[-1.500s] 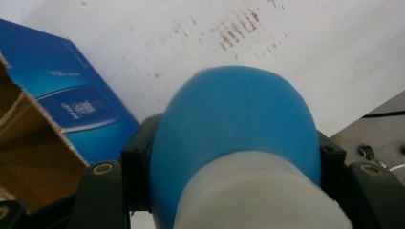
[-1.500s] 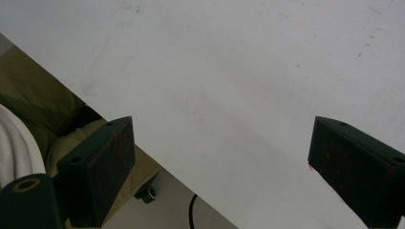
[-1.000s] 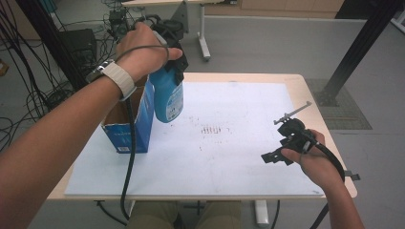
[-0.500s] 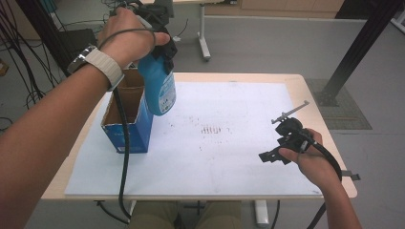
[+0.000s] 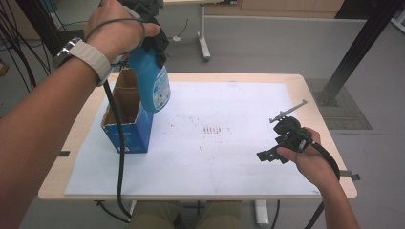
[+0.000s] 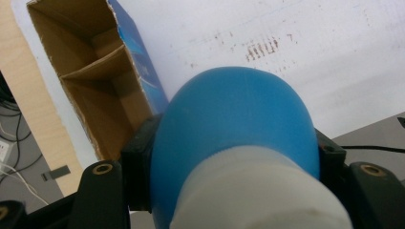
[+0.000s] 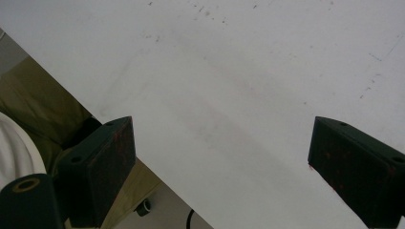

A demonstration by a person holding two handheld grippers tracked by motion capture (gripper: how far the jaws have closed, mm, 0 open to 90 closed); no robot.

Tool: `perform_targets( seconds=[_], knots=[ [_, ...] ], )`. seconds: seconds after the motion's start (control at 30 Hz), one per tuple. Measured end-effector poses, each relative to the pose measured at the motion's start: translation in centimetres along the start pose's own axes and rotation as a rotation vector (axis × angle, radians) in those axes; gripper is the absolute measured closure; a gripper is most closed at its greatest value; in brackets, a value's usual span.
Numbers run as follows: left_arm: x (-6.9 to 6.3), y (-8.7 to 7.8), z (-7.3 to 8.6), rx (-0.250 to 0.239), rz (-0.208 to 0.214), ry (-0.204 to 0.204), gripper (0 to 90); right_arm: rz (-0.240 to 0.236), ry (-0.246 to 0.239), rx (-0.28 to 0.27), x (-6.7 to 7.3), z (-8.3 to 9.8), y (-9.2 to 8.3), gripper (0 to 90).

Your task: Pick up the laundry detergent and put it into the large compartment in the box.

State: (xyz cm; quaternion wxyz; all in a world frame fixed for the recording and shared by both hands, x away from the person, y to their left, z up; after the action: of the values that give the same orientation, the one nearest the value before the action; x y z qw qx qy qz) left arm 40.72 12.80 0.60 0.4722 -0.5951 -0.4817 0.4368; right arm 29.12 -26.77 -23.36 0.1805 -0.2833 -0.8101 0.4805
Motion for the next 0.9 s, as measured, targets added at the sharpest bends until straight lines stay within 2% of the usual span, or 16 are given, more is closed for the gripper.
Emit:
perform_targets(
  seconds=[0.33, 0.63, 0.9],
  knots=[
    [1.7, -0.9, -0.1, -0.007, -0.009, -0.054, 37.3, 0.0, 0.004, -0.003, -0.2, 0.4, 0.0, 8.9],
    [3.6, -1.4, -0.1, -0.012, -0.006, -0.118, 37.3, -0.01, -0.004, -0.002, -0.3, 0.1, 0.5, 8.8],
    [5.3, -1.7, -0.1, -0.008, -0.021, -0.163, 37.3, -0.01, -0.004, -0.002, -0.5, 0.0, 0.4, 8.8]
  ],
)
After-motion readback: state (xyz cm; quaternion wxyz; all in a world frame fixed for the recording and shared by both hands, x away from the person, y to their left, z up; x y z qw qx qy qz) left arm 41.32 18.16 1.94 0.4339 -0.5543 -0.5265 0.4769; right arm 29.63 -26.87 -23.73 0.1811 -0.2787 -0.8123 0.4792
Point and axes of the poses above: each handheld gripper's, and its own axes: y roughly forward along the jaws, z roughly out of its underside, x roughly to its left, the point moved 7 cm from there along y, roughly forward along the jaws, and after that the axes turned 12 degrees about -y, right-handed, at the moved point
